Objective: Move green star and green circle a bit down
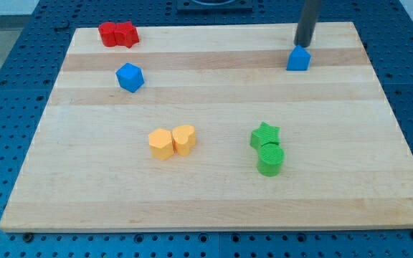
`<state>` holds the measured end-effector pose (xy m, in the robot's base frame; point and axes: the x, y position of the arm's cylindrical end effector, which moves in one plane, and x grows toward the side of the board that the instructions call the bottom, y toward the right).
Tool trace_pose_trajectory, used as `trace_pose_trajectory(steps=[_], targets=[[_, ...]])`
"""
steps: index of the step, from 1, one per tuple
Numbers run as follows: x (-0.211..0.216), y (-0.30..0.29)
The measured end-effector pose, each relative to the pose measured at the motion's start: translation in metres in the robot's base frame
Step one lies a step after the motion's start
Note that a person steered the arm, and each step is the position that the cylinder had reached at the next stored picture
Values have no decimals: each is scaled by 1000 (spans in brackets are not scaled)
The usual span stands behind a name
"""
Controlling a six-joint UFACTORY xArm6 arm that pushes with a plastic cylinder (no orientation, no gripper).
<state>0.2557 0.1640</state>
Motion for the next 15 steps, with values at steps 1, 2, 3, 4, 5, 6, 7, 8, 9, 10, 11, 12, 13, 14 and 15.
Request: trace_pose_trajectory(steps=[1,2,3,4,5,6,7,8,9,10,11,12,13,14,15], targets=[[16,-32],[54,-57],[91,-69],[116,-71],[137,-74],[153,-75],[171,-76],[189,-76],[204,-88],[204,-119],[209,-156],[233,-159],[234,-143],[242,-125],[256,-109]])
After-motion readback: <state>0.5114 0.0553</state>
